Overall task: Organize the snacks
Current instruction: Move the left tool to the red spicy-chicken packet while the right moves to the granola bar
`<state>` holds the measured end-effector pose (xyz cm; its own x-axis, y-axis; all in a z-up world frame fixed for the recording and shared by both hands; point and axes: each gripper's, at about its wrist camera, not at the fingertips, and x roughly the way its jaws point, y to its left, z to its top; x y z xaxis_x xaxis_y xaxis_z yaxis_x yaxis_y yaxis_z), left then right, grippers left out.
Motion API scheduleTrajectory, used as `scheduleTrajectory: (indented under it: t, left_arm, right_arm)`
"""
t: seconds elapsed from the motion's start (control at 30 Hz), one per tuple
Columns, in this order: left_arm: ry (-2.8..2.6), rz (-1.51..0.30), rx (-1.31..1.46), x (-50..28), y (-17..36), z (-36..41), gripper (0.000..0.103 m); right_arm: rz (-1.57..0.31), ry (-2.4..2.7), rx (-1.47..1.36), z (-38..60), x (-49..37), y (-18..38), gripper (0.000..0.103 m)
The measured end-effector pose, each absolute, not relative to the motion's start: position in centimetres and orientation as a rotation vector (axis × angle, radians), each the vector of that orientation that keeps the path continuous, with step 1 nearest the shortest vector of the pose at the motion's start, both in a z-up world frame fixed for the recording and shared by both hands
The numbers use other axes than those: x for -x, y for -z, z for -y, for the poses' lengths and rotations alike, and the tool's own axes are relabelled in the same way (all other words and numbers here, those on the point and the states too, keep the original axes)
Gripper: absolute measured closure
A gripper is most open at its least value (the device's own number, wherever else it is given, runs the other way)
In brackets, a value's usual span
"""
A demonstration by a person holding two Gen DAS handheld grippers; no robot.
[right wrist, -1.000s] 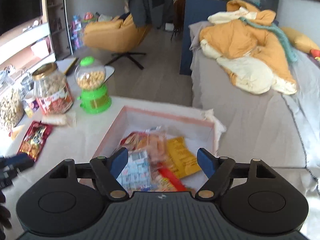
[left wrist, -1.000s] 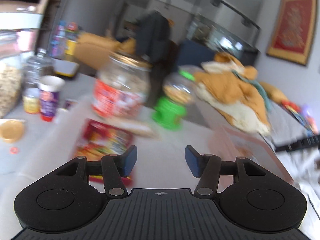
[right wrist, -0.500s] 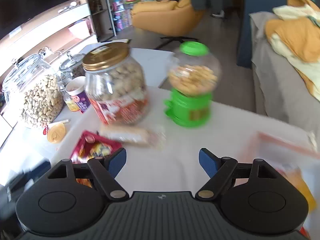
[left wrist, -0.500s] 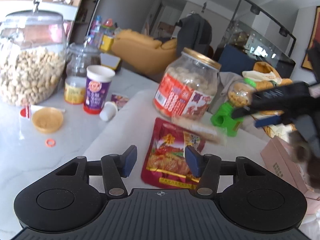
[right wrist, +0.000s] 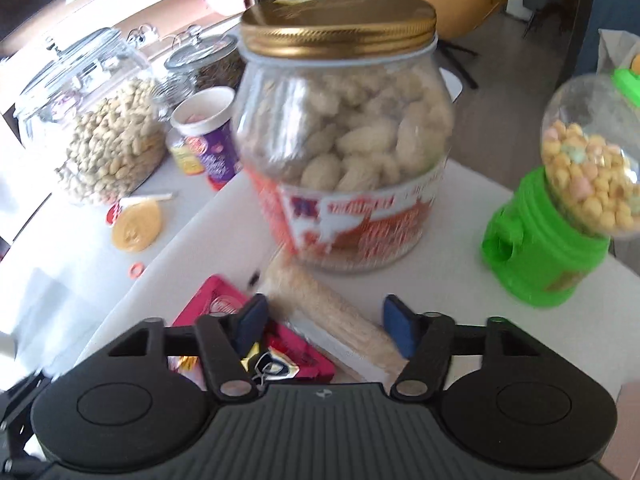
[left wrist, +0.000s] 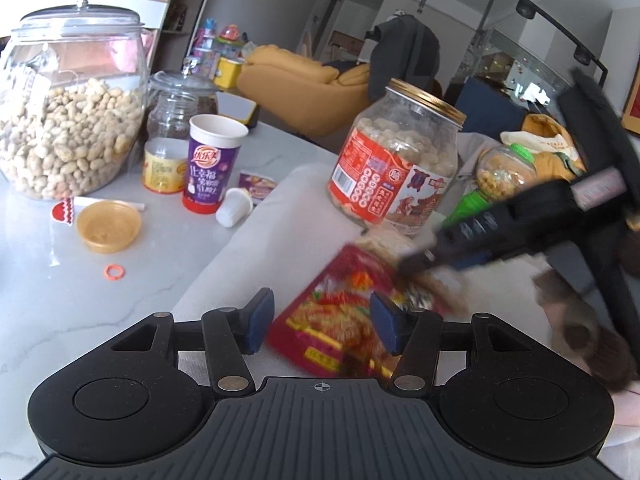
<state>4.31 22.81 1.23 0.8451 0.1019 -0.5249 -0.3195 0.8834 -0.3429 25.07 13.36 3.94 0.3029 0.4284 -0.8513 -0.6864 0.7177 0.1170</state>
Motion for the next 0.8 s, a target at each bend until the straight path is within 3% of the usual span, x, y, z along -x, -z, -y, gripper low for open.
scheduleTrajectory:
  t: [0.1, 0.43, 0.8]
  left_arm:
    - [-0.231, -0.526, 0.427, -4.4, -1.2, -22.7, 0.045]
    - [-0.228, -0.542, 0.368, -4.5, -1.1, -21.9, 0.045]
    - [-0.028, -0.555, 0.136, -0.3, -2.4, -16.8, 0.05]
  right_arm:
    - [-1.074, -0.753, 0.334, -11.5, -22.6, -3.8, 0.072]
    - [-1.077, -0.791, 0.317, -4.5, -14.2, -4.2, 0.073]
    - [-0.909, -0.729, 0.312, 1.1, -7.2, -3.6, 0.068]
